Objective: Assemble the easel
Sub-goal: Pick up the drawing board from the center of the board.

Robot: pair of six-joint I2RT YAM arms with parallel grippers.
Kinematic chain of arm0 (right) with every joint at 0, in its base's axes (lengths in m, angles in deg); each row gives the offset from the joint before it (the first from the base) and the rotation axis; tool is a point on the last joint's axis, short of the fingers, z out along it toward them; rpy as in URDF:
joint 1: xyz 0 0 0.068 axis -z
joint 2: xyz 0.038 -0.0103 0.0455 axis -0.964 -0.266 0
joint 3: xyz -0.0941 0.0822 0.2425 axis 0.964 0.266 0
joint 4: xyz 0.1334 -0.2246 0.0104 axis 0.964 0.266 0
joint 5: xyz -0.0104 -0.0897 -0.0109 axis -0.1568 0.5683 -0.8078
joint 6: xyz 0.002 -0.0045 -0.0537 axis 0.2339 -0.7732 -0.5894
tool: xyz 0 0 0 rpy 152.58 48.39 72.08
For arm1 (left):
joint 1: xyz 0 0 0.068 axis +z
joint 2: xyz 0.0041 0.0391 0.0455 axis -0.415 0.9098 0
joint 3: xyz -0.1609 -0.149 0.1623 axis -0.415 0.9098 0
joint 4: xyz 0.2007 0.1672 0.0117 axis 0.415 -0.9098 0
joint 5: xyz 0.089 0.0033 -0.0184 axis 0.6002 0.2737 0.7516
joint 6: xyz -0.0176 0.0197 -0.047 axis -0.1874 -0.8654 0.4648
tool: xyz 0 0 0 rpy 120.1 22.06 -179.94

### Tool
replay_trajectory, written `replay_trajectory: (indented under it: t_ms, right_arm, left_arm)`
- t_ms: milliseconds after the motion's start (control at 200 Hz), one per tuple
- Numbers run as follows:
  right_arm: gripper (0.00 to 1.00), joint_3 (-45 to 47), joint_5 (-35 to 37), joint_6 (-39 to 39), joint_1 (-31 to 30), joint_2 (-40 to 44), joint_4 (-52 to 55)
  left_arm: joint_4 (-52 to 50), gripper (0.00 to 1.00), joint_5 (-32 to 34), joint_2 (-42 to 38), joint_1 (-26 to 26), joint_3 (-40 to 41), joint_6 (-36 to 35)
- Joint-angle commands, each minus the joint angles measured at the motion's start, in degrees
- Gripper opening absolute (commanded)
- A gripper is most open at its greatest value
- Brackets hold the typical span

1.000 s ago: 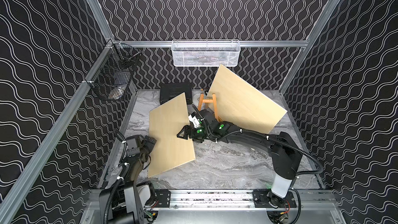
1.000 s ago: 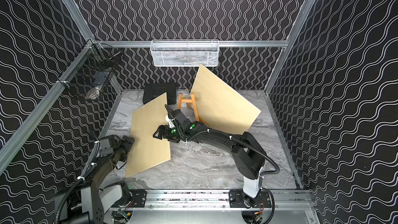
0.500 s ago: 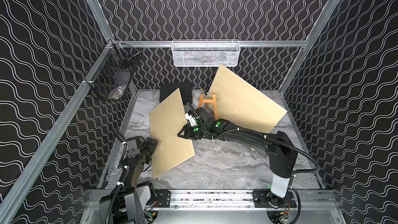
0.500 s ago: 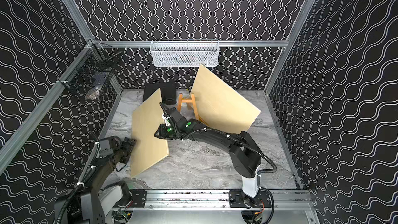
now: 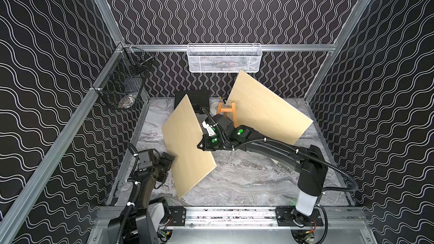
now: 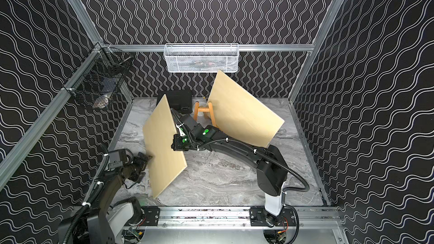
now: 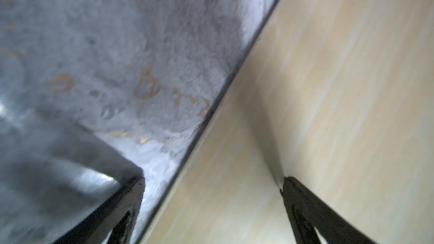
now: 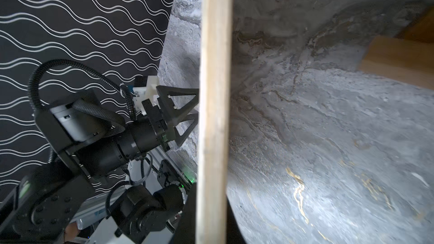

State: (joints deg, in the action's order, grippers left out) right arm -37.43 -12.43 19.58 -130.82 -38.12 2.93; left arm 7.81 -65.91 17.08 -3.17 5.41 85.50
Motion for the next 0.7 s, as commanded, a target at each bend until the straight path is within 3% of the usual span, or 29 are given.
replay_trajectory:
  t_ms: [0, 360, 696]
  right_arm:
    - [0.02, -2.0, 2.4, -5.3, 0.0, 2.1, -0.7]
    - [0.00, -4.4, 5.9, -15.8, 0.0, 9.9, 11.5]
    - [0.00, -11.5, 7.0, -24.2, 0.1, 11.9, 28.3]
  left_arm:
    - [-7.7, 0.98, 1.0, -1.2, -0.1, -1.9, -1.5]
    - [-10.3, 0.99, 2.2, -4.2, -0.9, -11.0, -9.5]
    - [-8.0, 0.99, 2.7, -4.3, -4.6, -15.8, -16.6]
